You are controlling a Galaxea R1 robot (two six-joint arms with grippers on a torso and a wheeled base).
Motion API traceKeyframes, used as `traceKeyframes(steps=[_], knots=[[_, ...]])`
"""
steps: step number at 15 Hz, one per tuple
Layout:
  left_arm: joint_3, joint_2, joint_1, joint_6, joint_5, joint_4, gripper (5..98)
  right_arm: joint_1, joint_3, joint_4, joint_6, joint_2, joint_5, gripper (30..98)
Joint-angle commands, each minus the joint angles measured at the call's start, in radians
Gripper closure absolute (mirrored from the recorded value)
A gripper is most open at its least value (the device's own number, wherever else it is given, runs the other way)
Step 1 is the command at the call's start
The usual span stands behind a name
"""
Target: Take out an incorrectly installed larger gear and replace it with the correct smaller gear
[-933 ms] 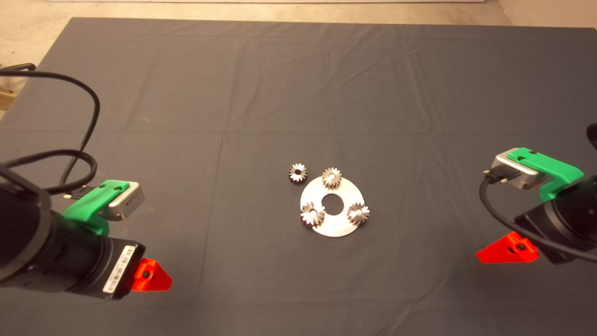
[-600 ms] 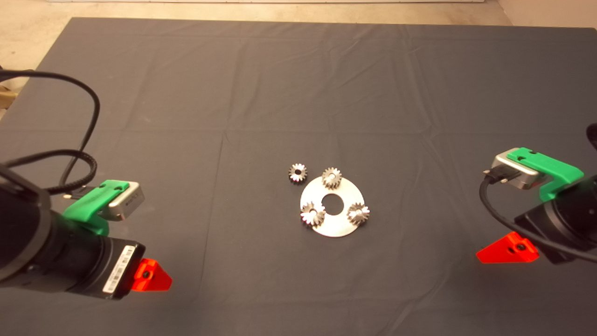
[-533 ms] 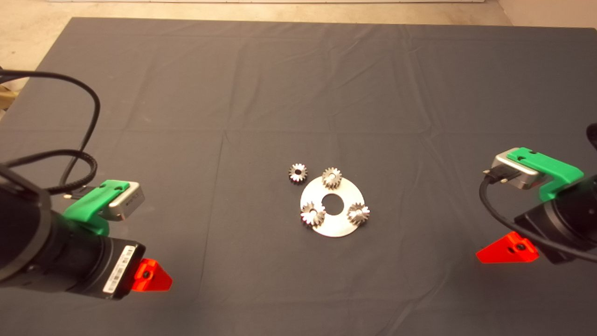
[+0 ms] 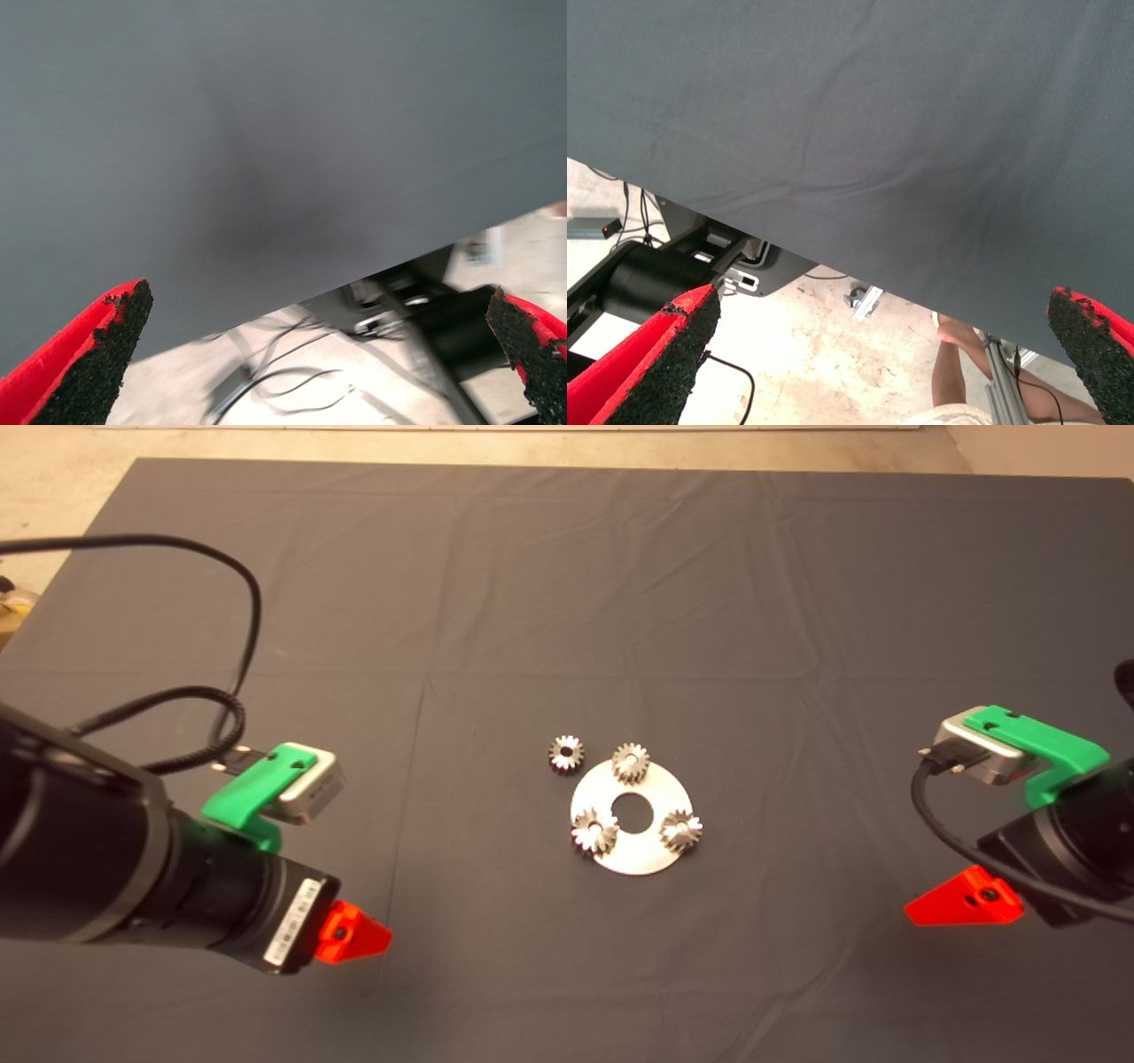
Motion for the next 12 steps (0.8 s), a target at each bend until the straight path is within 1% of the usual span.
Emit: traceKeyframes(steps=[1, 2, 3, 4, 5, 7, 8, 10, 12], knots=[[-0.013, 0.023, 0.101, 0.004, -0.084, 0.158, 5.9, 0.019, 0.002, 0.023, -0.002, 0.003, 0.004, 30.6], [-0.034, 0.035, 0.127, -0.003, -0.084, 0.167, 5.9, 0.019, 0.002, 0.023, -0.002, 0.003, 0.004, 30.6], [-0.051, 0.047, 0.161, -0.007, -0.084, 0.191, 5.9, 0.019, 0.002, 0.023, -0.002, 0.003, 0.004, 30.6], [-0.06, 0.065, 0.182, -0.008, -0.084, 0.223, 5.9, 0.019, 0.002, 0.023, -0.002, 0.003, 0.004, 30.6], [-0.063, 0.093, 0.186, -0.008, -0.084, 0.243, 5.9, 0.019, 0.002, 0.023, -0.002, 0.003, 0.004, 30.6], [-0.1, 0.165, 0.186, -0.008, -0.08, 0.249, 5.9, 0.019, 0.002, 0.023, -0.002, 0.003, 0.004, 30.6], [-0.106, 0.193, 0.186, -0.007, -0.078, 0.256, 5.9, 0.019, 0.002, 0.022, -0.002, 0.003, 0.004, 30.6], [-0.11, 0.234, 0.186, -0.007, -0.077, 0.314, 5.9, 0.019, 0.002, 0.023, -0.002, 0.003, 0.004, 30.6], [-0.128, 0.262, 0.188, -0.007, -0.077, 0.338, 5.9, 0.019, 0.002, 0.023, -0.002, 0.003, 0.004, 30.6]])
